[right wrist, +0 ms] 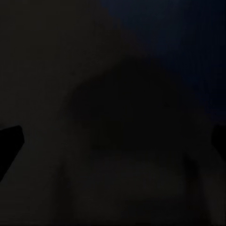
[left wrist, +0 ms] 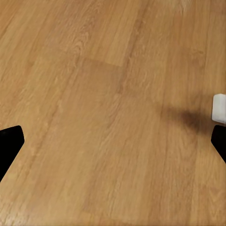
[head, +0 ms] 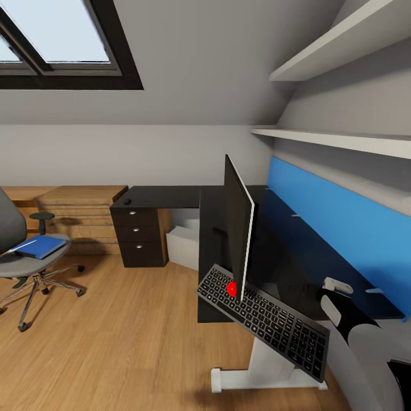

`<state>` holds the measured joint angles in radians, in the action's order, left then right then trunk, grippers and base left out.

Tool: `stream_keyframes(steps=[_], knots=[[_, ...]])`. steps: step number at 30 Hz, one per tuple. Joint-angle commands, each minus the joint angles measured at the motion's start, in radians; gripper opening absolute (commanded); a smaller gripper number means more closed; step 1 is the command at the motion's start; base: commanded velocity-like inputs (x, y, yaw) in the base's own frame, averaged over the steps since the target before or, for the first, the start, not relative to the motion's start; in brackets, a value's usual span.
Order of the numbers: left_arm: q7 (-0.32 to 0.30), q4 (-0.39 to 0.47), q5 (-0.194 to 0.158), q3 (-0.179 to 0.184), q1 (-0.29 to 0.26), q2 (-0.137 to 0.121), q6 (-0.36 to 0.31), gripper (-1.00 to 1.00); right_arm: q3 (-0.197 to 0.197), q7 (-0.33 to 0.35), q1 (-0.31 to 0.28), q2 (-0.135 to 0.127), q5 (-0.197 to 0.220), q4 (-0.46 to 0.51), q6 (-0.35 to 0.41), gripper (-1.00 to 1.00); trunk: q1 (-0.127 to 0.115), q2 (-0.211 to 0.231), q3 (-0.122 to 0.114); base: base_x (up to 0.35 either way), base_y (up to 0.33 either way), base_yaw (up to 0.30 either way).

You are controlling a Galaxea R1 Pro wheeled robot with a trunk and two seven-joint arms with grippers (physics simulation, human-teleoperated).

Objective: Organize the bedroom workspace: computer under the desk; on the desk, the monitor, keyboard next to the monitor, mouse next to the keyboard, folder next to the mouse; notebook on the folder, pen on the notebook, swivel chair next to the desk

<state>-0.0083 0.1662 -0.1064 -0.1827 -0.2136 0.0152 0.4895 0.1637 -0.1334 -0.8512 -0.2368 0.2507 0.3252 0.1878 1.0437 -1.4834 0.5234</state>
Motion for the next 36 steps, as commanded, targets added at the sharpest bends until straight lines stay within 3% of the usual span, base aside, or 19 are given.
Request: stream_keyframes(steps=[1, 11, 21, 31, 36], knots=[[-0.001, -0.001, -0.01, 0.003, 0.0, 0.0, 0.003, 1.0, -0.001, -0.004, 0.0, 0.0, 0.016, 0.002, 0.005, 1.0, 0.0, -0.001, 0.001, -0.052, 0.0, 0.0], [0.0, -0.001, -0.01, 0.003, 0.0, 0.0, 0.002, 1.0, -0.001, 0.01, 0.0, -0.016, 0.057, -0.005, 0.005, 1.0, 0.0, -0.001, 0.001, -0.187, 0.0, 0.0], [0.0, 0.0, -0.01, 0.003, -0.001, 0.0, 0.002, 1.0, -0.001, 0.122, 0.004, -0.063, 0.064, -0.029, 0.005, 1.0, 0.0, -0.001, 0.001, -0.187, 0.0, 0.0], [-0.001, 0.0, -0.01, 0.003, -0.001, 0.0, 0.0, 1.0, 0.0, 0.172, 0.005, -0.074, 0.065, -0.072, -0.004, 1.0, 0.0, -0.001, 0.001, -0.027, 0.0, 0.0], [-0.001, -0.001, -0.009, 0.003, 0.0, 0.0, 0.0, 1.0, 0.0, 0.251, 0.007, -0.076, 0.065, -0.109, -0.009, 1.0, 0.0, -0.001, 0.001, -0.002, 0.0, 0.0]])
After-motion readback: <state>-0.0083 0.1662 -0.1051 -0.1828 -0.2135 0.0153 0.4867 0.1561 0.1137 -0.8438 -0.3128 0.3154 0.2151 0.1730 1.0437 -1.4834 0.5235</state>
